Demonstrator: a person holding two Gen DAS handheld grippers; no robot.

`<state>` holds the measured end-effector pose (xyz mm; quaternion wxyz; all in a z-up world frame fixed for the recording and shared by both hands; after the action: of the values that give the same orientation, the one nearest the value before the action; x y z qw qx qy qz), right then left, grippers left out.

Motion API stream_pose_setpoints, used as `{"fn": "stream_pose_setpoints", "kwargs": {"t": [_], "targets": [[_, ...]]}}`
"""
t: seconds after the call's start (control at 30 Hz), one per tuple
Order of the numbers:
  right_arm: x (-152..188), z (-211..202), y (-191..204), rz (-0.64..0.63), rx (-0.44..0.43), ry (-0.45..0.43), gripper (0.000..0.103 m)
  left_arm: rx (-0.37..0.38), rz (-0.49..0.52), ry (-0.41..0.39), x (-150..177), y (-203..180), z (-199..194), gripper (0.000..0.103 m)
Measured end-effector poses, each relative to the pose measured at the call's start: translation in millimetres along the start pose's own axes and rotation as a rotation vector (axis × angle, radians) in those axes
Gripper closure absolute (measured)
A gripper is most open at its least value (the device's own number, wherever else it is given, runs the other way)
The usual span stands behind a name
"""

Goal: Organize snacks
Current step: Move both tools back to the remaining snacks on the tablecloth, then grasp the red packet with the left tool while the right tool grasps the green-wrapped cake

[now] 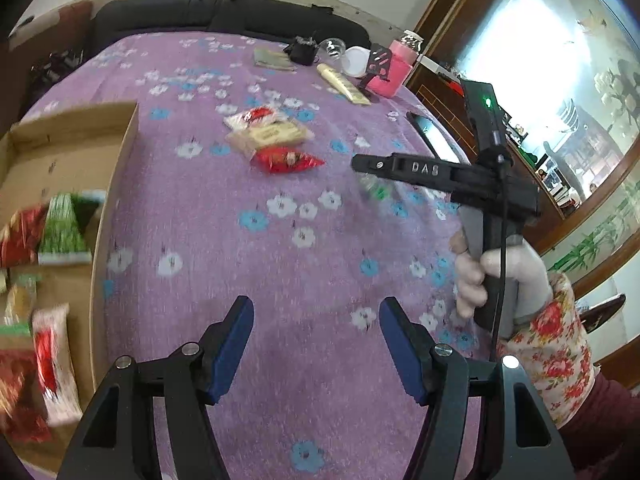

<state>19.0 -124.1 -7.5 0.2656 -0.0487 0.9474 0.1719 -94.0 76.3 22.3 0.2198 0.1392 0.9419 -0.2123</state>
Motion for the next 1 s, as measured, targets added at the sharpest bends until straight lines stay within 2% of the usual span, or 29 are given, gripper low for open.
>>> {"fn": "stream_pose_setpoints", "kwargs": {"t": [0.07,0.2,0.3,0.47,0.57,0.63,0.7,0.87,1.0], "targets": [[-1,-2,-3,0.008,0.002,-0.034,0.054,-0.019,0.049,-0.019,-14,-6,-1,0.035],[1,-1,-18,0.061,-0.008,-0.044,0.054,-0.046,0.206,-0.058,-53,-23,14,0.034],[-1,1,-27,0.094,-0.022,-0.046,0.054,-0.053,0.274,-0.020,-81,-28,46,0.035],[-3,0,-33,0.118,-0.041,-0.050,0.054,-0.143,0.356,0.041,-115,-22,97,0.035],[-4,1,-36,0.134,-0.058,-0.045,0.054,-0.160,0.363,0.066,-119,-15,109,0.039],[-5,1,-38,0.144,-0.067,-0.045,0.054,-0.143,0.367,0.069,-116,-16,105,0.044],[-5,0,-39,0.150,-0.071,-0.045,0.054,-0.103,0.377,0.090,-109,-21,99,0.056],[-3,2,-32,0.127,-0.082,-0.031,0.054,-0.111,0.403,0.105,-93,-29,92,0.058],[-1,2,-25,0.103,-0.078,-0.026,0.054,-0.129,0.385,0.052,-96,-23,80,0.056]]}}
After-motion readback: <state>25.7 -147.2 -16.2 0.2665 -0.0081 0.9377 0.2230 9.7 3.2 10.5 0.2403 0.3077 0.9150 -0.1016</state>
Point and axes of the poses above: each gripper's, at about its wrist camera, not at the fingertips, and z roughly the way its jaws point, y to its left, x to its underside, the point moved 4 cm from there along z, roughly the way its jaws point, and after that the axes turned 6 degrees about y, right-handed, at the moved point
